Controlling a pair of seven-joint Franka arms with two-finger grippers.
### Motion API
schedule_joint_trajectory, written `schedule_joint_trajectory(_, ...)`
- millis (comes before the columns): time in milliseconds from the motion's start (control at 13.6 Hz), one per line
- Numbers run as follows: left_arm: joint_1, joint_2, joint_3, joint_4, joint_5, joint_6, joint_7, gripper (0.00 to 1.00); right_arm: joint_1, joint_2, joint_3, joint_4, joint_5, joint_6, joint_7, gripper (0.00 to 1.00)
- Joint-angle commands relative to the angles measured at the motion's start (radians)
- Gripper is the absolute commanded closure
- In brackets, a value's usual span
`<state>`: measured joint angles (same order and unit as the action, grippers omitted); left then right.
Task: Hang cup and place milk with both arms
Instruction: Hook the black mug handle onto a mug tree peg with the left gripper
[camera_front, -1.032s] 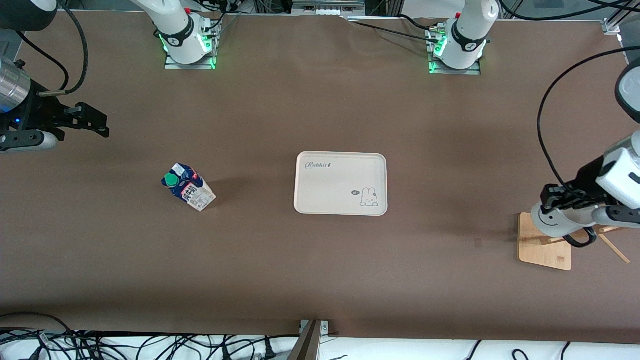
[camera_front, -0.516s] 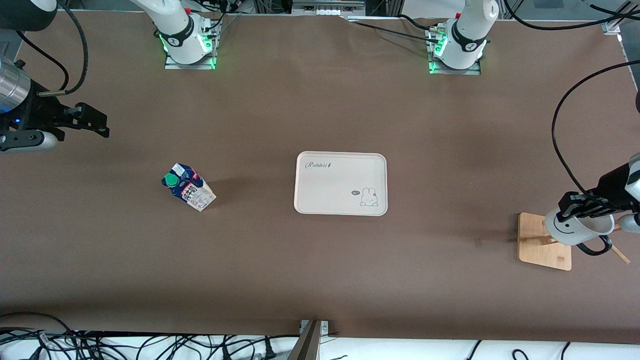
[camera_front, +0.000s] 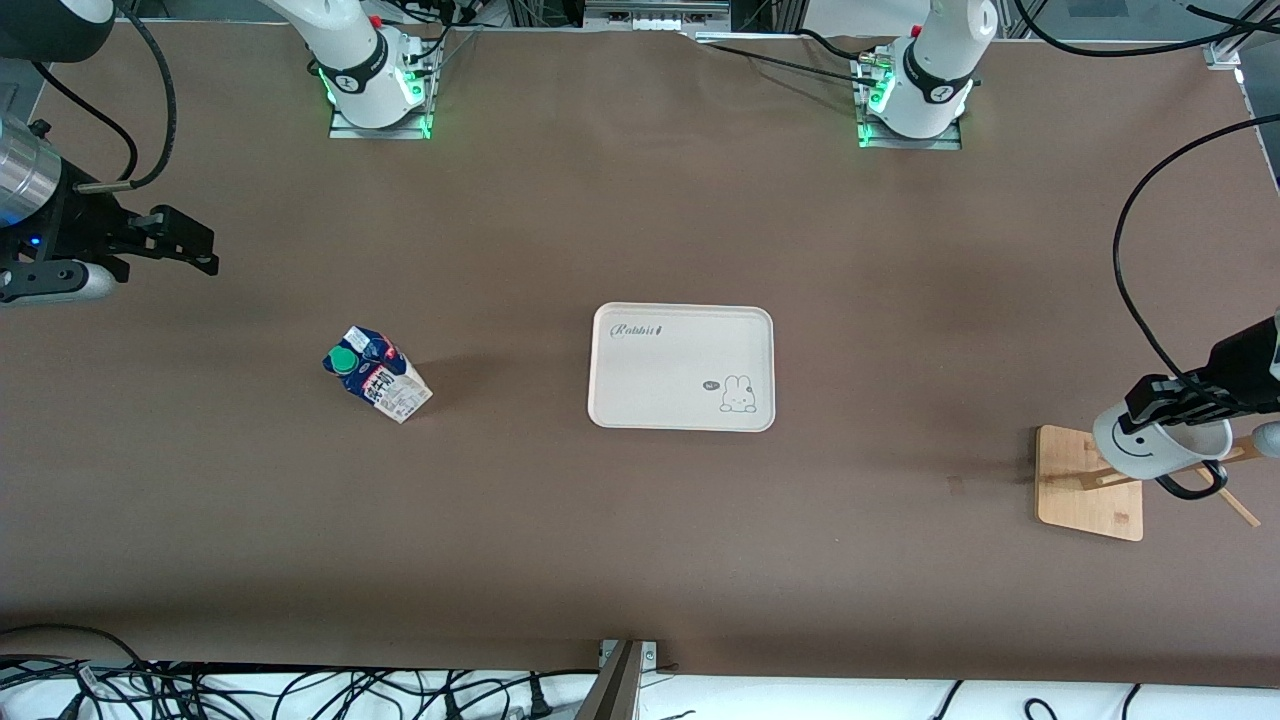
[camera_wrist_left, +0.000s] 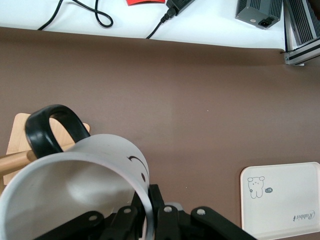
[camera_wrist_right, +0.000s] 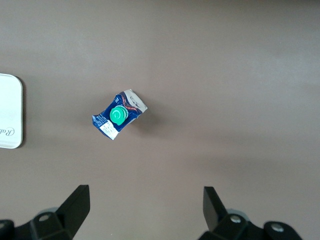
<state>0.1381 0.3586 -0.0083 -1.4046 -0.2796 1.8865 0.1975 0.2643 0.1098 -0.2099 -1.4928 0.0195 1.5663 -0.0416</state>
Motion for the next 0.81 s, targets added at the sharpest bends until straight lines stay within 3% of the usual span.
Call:
schedule_joint_trajectory(0, 0.024, -0.030, -0.010, -0.024, -0.026, -0.023, 0.025, 1.00, 0.001, -0.004, 0.001, 0.003, -0.013, 0.000, 0.014, 0.00)
schedule_joint_trajectory(737, 0.067, -0.035, -0.012, -0.030, -0.027, -0.050, 0.063, 1.00, 0.001, -0.005, 0.001, 0.003, 0.000, 0.000, 0.012, 0.00)
